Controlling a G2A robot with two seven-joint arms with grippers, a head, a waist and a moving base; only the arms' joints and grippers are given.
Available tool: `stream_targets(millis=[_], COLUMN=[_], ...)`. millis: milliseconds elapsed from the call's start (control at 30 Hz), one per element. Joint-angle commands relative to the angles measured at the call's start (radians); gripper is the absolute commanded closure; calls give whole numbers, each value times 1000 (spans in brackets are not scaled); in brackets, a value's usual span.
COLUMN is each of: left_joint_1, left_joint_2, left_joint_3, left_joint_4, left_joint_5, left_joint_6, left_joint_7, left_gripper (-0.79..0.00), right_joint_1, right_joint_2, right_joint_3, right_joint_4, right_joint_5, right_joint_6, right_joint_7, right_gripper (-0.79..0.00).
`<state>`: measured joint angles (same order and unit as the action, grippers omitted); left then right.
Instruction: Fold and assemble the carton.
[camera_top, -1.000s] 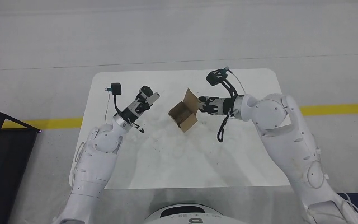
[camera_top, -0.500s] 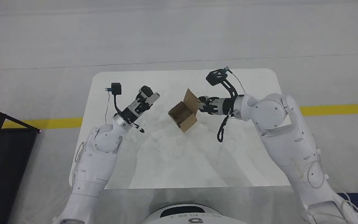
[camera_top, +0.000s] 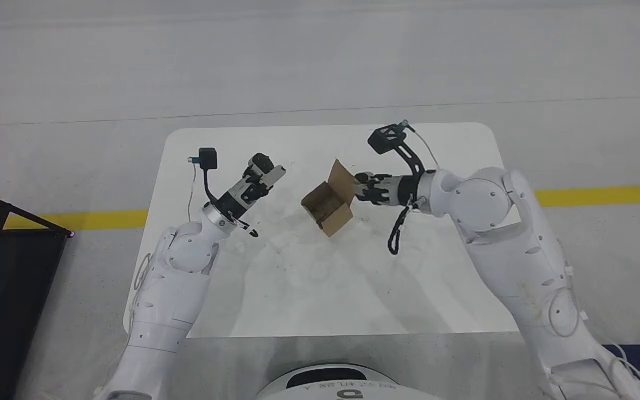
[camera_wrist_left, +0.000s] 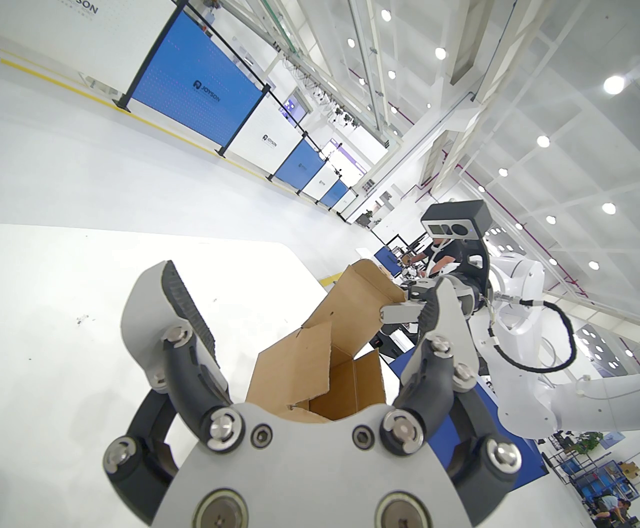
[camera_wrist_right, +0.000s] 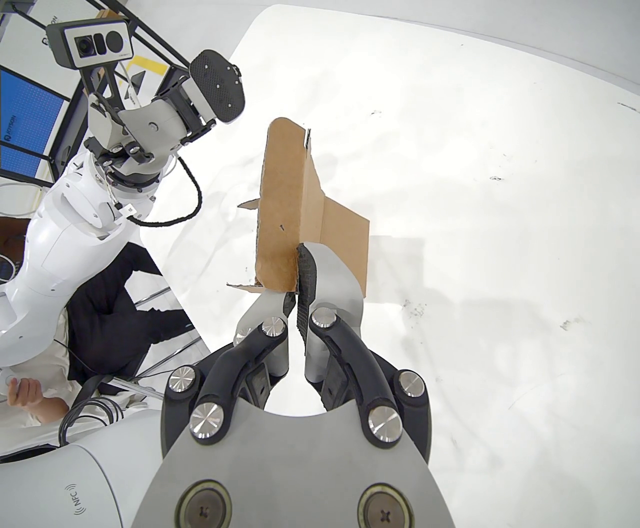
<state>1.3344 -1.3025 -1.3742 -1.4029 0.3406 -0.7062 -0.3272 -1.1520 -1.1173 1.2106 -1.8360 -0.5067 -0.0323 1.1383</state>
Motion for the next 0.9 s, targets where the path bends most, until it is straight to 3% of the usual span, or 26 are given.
stream_targets(millis=[0, 267, 400, 600, 733, 767, 800, 833, 867], left_joint_1=[6, 5, 0, 13, 31, 34, 37, 41, 45], left_joint_2=[0, 9, 16, 32, 45, 49, 52, 54, 56], left_joint_3=[11, 16, 4, -22, -49, -59, -67, -71, -73], left_joint_4=[-18, -80, -91, -90, -87, -89, -93, -97, -102], left_joint_5=[6, 40, 24, 92, 156, 196, 245, 296, 347], left_joint_6=[15, 61, 49, -19, -49, -45, -36, -25, -12], left_joint_7=[-4, -50, -79, -119, -143, -146, -142, -132, -116], left_gripper=[-785, -785, -785, -785, -785, -785, -785, -785, -785], right_joint_1=[-1, 50, 165, 351, 472, 495, 514, 529, 542], right_joint_2=[2, 22, 29, 34, 10, 5, 1, -2, -4], right_joint_3=[6, 78, 10, -189, -336, -365, -388, -405, -414], right_joint_4=[4, 208, 350, 570, 708, 731, 752, 771, 792], right_joint_5=[25, 404, 554, 604, 608, 602, 594, 585, 570], right_joint_6=[-20, -423, -409, -415, -414, -415, -421, -426, -431], right_joint_7=[14, 197, 241, 234, 236, 234, 229, 224, 219], right_gripper=[0, 0, 0, 0, 0, -102, -385, -727, -785])
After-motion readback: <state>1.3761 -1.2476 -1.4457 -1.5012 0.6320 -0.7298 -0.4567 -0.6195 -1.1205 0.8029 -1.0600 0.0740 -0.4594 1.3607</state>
